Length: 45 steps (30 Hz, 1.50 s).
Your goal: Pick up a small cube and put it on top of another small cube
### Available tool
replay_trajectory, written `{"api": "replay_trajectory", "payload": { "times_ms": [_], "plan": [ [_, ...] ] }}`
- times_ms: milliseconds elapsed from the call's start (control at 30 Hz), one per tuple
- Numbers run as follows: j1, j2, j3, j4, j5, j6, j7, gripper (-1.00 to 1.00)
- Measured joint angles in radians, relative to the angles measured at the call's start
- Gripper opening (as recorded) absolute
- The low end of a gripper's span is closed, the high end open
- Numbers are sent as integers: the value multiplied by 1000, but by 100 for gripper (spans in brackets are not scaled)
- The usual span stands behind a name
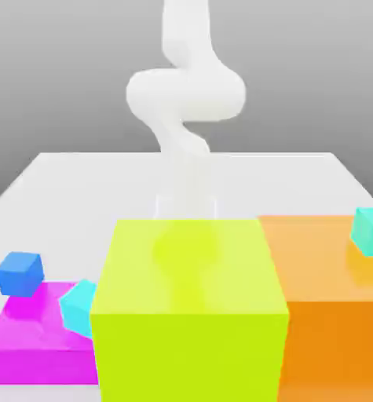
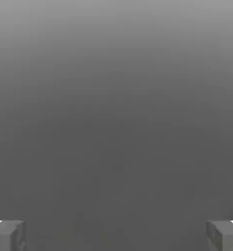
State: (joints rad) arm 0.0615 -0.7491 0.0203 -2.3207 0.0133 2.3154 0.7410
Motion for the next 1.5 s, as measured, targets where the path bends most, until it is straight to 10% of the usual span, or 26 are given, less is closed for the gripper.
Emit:
{"api": "replay_trajectory", "payload": {
  "times_ms": [1133, 1400, 1433, 1500],
  "plan": [
    [772, 795, 184, -395, -66, 466, -1455, 0],
    [847, 1064, 62, -373, -195, 689, -1392, 0],
    [858, 1083, 50, -369, -201, 705, -1387, -100],
    [858, 1083, 50, -369, -201, 705, -1387, -100]
  ]
}}
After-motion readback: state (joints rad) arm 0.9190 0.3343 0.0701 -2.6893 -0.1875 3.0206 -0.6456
